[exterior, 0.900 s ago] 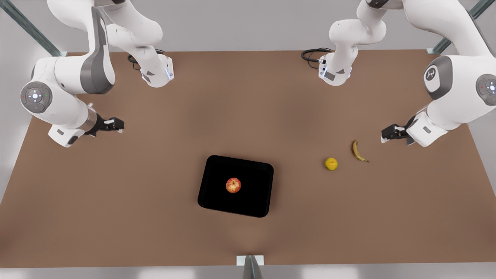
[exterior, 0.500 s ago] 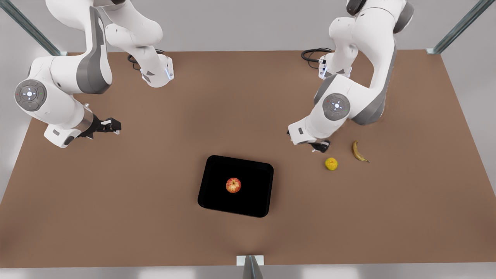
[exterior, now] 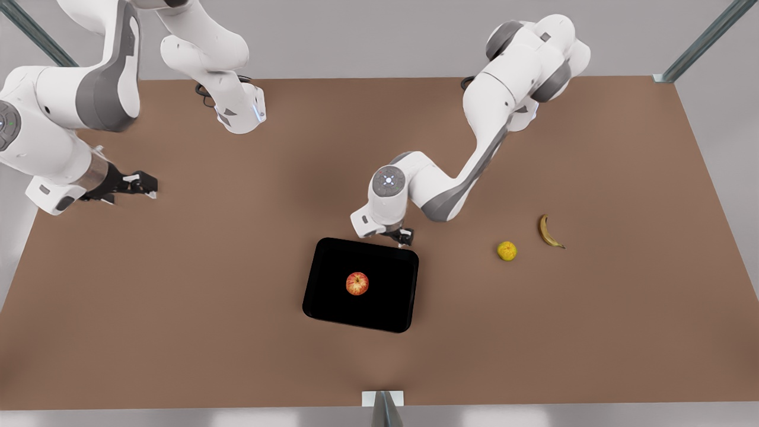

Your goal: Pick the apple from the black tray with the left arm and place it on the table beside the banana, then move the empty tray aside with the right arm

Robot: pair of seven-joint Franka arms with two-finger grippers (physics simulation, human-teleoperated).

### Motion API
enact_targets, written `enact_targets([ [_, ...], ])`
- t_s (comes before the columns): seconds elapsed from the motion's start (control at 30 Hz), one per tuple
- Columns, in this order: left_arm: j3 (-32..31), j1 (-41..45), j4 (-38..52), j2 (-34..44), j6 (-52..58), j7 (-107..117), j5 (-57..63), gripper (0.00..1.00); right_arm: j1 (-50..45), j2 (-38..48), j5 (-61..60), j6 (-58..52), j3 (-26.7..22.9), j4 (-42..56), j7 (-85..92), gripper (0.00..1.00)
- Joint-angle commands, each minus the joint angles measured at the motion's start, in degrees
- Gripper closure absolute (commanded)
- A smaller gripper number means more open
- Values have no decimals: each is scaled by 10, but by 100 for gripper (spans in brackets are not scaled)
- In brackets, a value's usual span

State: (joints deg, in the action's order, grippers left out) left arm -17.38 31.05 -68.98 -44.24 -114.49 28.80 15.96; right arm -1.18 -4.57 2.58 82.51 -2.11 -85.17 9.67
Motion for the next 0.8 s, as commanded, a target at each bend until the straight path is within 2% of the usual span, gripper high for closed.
enact_targets([
  [0.0,0,8,22,-24,-61,297,50,0,-6,0,2,-36,3,7,13,0],
  [0.07,1,11,77,-65,-72,296,58,0,-6,-1,2,-36,3,7,11,0],
  [0.27,26,11,99,-119,-150,260,73,0,-7,-1,3,-36,4,7,12,0],
  [0.4,24,59,174,-143,-150,260,72,0,-7,-1,4,-36,4,7,12,0],
  [0.53,45,77,184,-170,-188,246,74,0,-8,-1,5,-36,5,7,12,0],
  [0.77,77,81,203,-197,-157,164,74,0,-8,-1,5,-36,6,7,12,0],
])
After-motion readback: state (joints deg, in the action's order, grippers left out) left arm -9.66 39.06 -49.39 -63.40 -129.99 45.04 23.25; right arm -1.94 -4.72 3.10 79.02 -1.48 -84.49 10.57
